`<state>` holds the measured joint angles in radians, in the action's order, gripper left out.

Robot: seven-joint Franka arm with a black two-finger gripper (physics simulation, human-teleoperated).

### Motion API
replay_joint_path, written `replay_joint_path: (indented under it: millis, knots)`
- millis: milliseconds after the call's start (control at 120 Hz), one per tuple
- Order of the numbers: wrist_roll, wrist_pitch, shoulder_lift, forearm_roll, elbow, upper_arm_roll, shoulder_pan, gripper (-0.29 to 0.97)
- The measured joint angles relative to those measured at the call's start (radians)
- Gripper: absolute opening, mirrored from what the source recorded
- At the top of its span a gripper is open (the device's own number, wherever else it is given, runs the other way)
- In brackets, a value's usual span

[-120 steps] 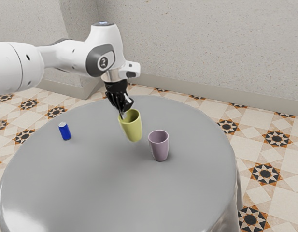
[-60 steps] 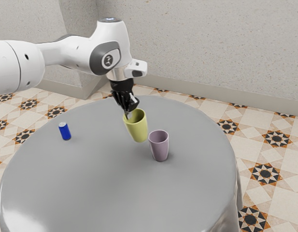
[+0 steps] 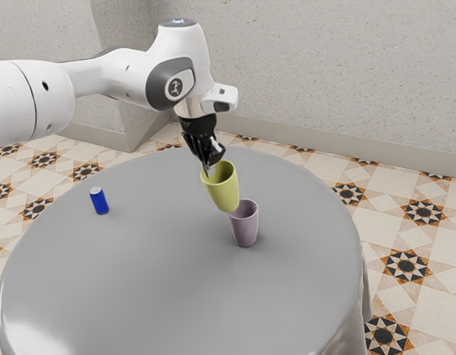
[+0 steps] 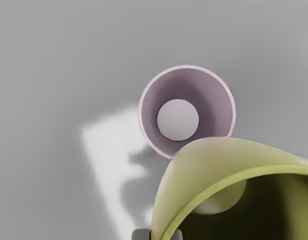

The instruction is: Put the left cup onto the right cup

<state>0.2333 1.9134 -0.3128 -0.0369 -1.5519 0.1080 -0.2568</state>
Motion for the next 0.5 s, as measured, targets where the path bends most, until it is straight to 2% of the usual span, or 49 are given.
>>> replay_joint_path:
  millis: [500]
  knots:
    - [0.0, 0.0, -0.066, -0.001, 0.079, -0.024, 0.011, -0.11]
